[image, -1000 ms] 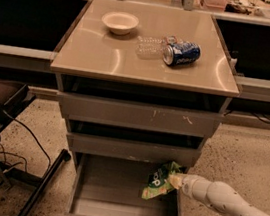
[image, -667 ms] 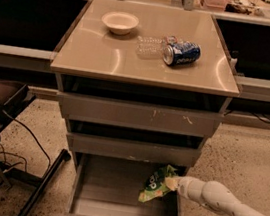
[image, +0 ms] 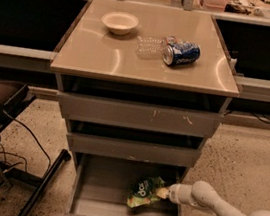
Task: Place green rice chip bag into bottom drawer
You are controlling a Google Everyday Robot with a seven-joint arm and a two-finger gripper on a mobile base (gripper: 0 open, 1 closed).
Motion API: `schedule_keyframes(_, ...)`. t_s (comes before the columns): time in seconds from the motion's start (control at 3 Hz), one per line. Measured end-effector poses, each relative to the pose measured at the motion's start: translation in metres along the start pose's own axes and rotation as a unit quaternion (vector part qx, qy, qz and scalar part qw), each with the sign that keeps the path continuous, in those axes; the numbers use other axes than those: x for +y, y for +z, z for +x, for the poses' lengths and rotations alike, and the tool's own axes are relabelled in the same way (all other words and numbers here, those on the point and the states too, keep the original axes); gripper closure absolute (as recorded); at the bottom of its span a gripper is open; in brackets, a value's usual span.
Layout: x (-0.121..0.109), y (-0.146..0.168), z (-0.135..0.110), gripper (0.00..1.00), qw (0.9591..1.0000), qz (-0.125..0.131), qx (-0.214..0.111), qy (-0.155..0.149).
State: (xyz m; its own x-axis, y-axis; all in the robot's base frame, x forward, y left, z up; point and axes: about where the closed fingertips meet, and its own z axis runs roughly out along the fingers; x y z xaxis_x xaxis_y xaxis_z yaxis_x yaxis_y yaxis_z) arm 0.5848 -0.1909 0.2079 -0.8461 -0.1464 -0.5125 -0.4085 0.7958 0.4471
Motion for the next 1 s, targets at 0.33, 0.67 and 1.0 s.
schedule_keyframes(0.33, -0.0178, -0.0051, -0.014, 0.81, 1.0, 0.004, -0.007, 0.003)
schedule_keyframes(0.67, -0.0178, -0.005, -0.0143, 0.57, 1.0, 0.005, -0.008, 0.003)
schedule_keyframes(1.0, -0.0178, -0.0049, -0.0143, 0.34, 1.0, 0.005, -0.008, 0.003)
